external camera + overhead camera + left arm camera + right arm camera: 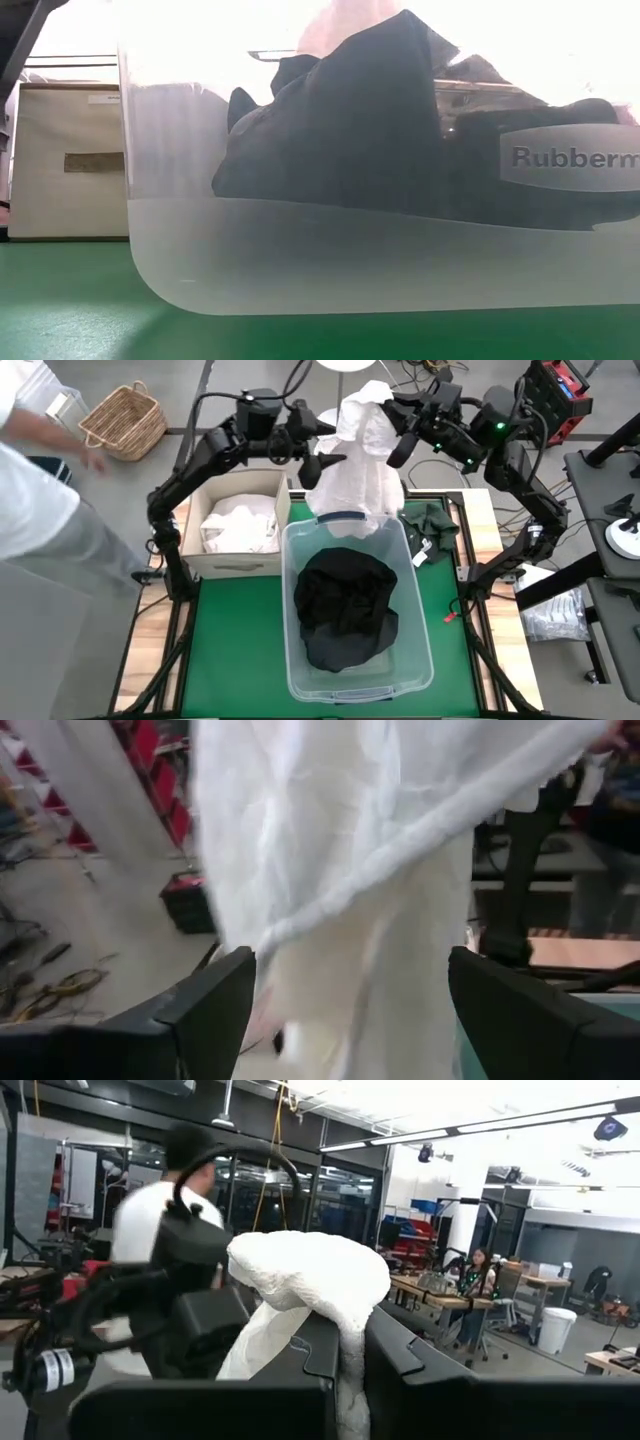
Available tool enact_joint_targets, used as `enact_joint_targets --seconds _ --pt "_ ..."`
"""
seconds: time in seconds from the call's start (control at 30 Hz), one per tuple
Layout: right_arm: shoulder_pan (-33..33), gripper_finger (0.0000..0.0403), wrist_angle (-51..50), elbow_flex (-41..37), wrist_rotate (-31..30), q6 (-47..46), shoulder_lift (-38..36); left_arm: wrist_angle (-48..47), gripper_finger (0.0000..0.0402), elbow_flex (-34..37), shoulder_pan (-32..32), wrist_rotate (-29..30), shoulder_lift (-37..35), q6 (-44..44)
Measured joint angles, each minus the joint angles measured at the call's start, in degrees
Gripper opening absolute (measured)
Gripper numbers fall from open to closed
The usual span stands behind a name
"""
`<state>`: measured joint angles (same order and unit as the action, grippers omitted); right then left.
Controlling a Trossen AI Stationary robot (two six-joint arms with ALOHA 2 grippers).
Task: Sort clothes
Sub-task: Put the white dress into the white laundry organizer
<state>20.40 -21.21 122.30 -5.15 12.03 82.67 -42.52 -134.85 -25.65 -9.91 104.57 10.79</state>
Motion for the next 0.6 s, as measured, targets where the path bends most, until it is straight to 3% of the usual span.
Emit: enact_joint_targets --seconds 0.17,0.33,0.47,0.6 --pt "-0.02 0.0009 0.02 0.0 0.07 -0.02 0.0 4.76 0.0304 0.0 0.11 -8.8 2.62 -0.76" --pt "-0.02 0.0009 0.02 -0.02 1.04 -0.02 0.0 9.17 0.0304 0.0 0.26 -9.71 4.96 -2.13" --pt "0.0 0.0009 0.0 -0.04 1.05 -0.02 0.0 11.41 0.0304 0.0 0.35 -14.66 6.76 -2.58" --pt "0.0 0.0009 -0.02 -0.07 0.29 -0.01 0.0 11.49 0.0281 0.0 0.37 -14.87 8.16 -2.75"
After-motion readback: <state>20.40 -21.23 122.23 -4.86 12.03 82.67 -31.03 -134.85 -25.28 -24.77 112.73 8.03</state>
